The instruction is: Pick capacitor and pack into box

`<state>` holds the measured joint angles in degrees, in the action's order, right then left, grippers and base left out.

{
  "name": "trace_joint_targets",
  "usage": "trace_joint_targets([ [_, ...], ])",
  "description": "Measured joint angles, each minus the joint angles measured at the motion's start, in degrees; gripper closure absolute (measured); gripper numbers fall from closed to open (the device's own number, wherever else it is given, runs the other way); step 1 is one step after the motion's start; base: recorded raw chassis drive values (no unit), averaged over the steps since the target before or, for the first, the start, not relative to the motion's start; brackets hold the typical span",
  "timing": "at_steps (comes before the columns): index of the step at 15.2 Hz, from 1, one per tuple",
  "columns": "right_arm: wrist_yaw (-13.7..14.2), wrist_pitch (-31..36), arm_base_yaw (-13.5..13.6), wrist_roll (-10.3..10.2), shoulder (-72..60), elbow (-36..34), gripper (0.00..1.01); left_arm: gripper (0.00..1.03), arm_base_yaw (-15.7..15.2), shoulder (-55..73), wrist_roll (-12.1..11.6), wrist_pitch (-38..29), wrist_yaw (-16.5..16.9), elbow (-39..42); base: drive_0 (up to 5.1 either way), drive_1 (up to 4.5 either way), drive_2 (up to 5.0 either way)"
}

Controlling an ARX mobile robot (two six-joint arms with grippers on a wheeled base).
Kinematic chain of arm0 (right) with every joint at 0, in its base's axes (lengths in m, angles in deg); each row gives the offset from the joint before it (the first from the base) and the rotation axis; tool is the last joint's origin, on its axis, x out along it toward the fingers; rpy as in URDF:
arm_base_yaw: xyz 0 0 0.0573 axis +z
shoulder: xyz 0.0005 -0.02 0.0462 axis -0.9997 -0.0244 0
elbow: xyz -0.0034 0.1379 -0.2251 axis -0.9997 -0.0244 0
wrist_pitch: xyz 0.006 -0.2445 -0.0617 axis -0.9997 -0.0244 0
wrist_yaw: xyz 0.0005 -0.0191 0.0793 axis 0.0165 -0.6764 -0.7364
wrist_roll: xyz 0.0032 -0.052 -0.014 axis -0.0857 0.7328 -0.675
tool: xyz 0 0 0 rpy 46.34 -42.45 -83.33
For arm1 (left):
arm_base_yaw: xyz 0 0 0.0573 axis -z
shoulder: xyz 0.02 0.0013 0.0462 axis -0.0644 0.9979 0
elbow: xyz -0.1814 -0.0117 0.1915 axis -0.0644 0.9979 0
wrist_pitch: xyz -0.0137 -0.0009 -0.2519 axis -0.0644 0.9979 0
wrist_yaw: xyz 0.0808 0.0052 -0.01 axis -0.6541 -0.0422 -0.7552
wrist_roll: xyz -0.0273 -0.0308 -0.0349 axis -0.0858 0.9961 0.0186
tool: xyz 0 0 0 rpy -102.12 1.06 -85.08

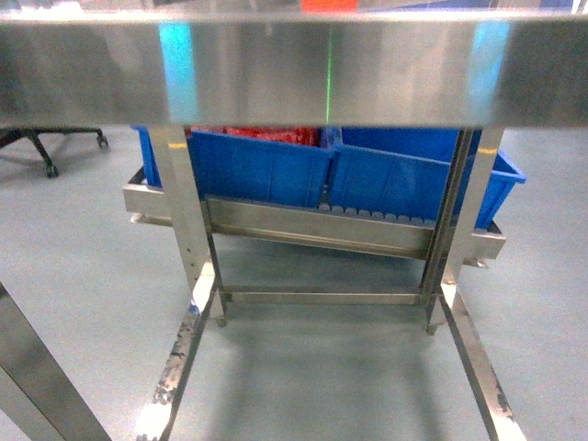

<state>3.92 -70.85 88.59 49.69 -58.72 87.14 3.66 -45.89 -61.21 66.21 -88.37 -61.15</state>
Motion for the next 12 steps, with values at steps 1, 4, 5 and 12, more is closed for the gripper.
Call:
trace_joint_targets([
  [1,-0.04,0.02,0.0,0.09,0.0,0.0,0.03,0.05,0.0,0.0,0.0,-0.02,-0.02,0.0,0.0,0.0,0.0],
  [4,0.04,0.07,0.0,0.0,0.0,0.0,0.03,0.05,0.0,0.0,0.0,0.0,0.0,0.0,0.0,0.0,0.0],
  [5,-0.07,0.04,0.0,0.15,0.0,0.0,0.03,0.05,0.0,0.0,0.0,0.0,-0.04,0.0,0.0,0.0,0.0],
  [12,-0.02,0.07,0.0,0.09,0.0,0.0,0.03,0.05,0.0,0.0,0.0,0.02,-0.02,0.0,0.0,0.0,0.0],
])
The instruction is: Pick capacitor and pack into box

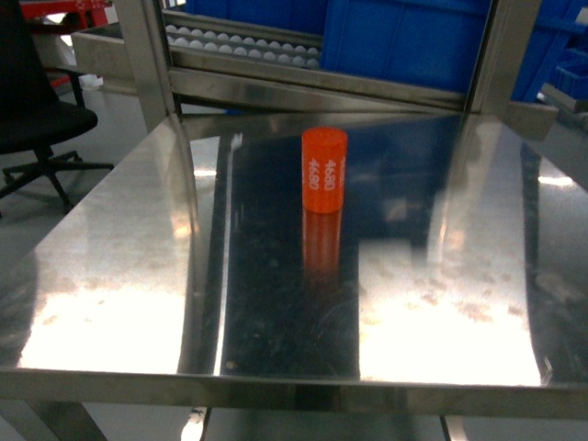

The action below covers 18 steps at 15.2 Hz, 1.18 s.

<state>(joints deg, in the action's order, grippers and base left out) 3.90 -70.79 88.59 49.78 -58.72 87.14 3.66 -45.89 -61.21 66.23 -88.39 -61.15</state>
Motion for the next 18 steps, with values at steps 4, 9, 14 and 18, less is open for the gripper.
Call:
trace_joint_targets([
  [4,0.04,0.02,0.0,-0.09,0.0,0.0,0.03,0.05,0.0,0.0,-0.02,-0.09,0.0,0.0,0.0,0.0,0.0],
  [9,0.0,-0.07,0.0,-0.02,0.0,0.0,0.03,0.05,0.0,0.0,0.0,-0.09,0.02,0.0,0.0,0.0,0.0],
  [14,0.02,-0.02,0.0,-0.02,0.0,0.0,0.03,0.05,0.0,0.0,0.0,-0.04,0.0,0.0,0.0,0.0,0.0],
  [18,0.0,-0.02,0.0,-0.02,0.0,0.0,0.03,0.05,0.0,0.0,0.0,-0.04,0.0,0.0,0.0,0.0,0.0],
])
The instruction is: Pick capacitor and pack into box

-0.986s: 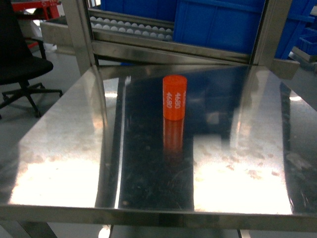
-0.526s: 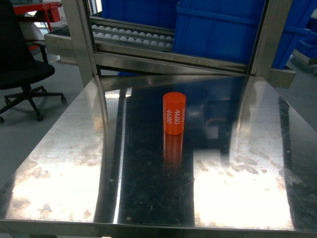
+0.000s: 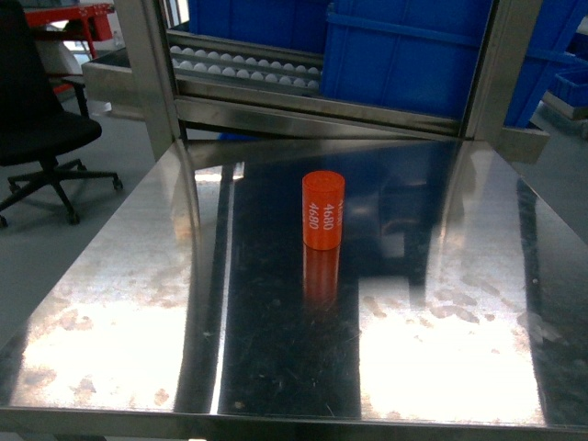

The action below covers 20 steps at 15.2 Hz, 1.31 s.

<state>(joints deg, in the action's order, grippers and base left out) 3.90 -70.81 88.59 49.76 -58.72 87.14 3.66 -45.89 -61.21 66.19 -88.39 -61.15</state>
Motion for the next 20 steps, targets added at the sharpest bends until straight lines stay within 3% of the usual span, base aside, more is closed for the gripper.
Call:
trace_joint_targets([
  [3,0.0,0.0,0.0,0.0,0.0,0.0,0.03,0.05,0.26,0.26,0.46,0.33,-0.68,-0.02,0.0,0.0,0.0],
  [4,0.04,-0.02,0.0,-0.02,0.0,0.0,0.03,0.05,2.58,6.38,3.65,-5.55,-2.95,-0.09,0.0,0.0,0.0],
  [5,-0.02,0.04,0.0,0.0,0.0,0.0,0.03,0.05,5.18,20.11,6.84,-18.01,-1.07,-0.46,0.0,0.0,0.0],
  [6,0.0,0.02,0.0,0.0,0.0,0.0,0.03,0.05,5.99,23.82,7.69,-21.35,-0.37,-0.55,0.0,0.0,0.0],
  [9,0.0,0.0,0.0,0.0,0.0,0.0,0.03,0.05,9.64,39.36,7.96,-35.47,0.55,-2.58,0.0,0.0,0.0],
  [12,-0.02,0.0,0.0,0.0,0.0,0.0,0.03,0.05,16.61,72.96,5.53,-60.41,2.95,-16.44,0.0,0.0,0.0],
  [16,0.0,0.0,0.0,0.0,0.0,0.0,0.03,0.05,23.28,105.13,5.25,-60.15,3.34,-35.85,0.0,0.0,0.0],
  [20,0.0,0.02,0.0,0.0,0.0,0.0,0.03,0.05,24.96,118.4,6.16,-54.45,2.29,-49.9,0.0,0.0,0.0],
])
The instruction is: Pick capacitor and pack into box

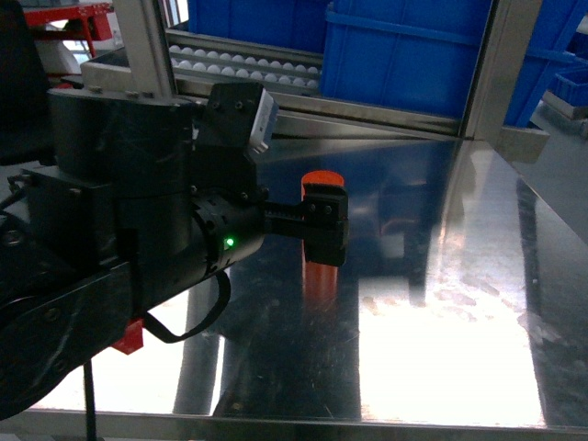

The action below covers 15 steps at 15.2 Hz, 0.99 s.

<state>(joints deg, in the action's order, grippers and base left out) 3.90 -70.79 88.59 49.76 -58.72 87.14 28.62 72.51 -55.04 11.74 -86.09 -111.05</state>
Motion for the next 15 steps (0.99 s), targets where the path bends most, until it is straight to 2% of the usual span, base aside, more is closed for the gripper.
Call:
trace_joint_targets([
  [2,0.0,-0.02,0.0,0.0,0.0,0.0,0.03,0.05,-0.13,4.57,0.2,2.49,-0.57,-6.38,0.0,0.0,0.0],
  [3,0.0,-0.02,0.0,0.0,0.0,0.0,0.03,0.05,-0.24,6.78,1.2,5.31,-0.02,-10.23,0.0,0.0,0.0],
  [5,0.0,-0.02,0.0,0.0,0.0,0.0,0.03,0.05,-0.39,11.98,1.77,8.79,0.5,-16.81,0.0,0.0,0.0],
  [8,0.0,-0.02,0.0,0.0,0.0,0.0,0.03,0.07,-0.35,14.23,2.27,9.9,0.57,-19.12,0.0,0.0,0.0],
  [10,0.0,-0.02,0.0,0.0,0.0,0.0,0.03,0.34,0.17,15.61,2.43,10.47,0.5,-21.59,0.0,0.0,0.0],
  [12,0.0,-0.02,0.0,0.0,0.0,0.0,0.03,0.49,0.55,15.65,2.36,10.4,0.5,-21.94,0.0,0.0,0.0],
  [13,0.0,-0.02,0.0,-0.02,0.0,0.0,0.03,0.55,0.87,15.65,2.19,10.25,0.52,-21.94,0.0,0.0,0.0],
  [15,0.0,-0.02,0.0,0.0,0.0,0.0,0.03,0.57,1.14,15.61,1.4,10.03,0.39,-21.84,0.0,0.0,0.0],
])
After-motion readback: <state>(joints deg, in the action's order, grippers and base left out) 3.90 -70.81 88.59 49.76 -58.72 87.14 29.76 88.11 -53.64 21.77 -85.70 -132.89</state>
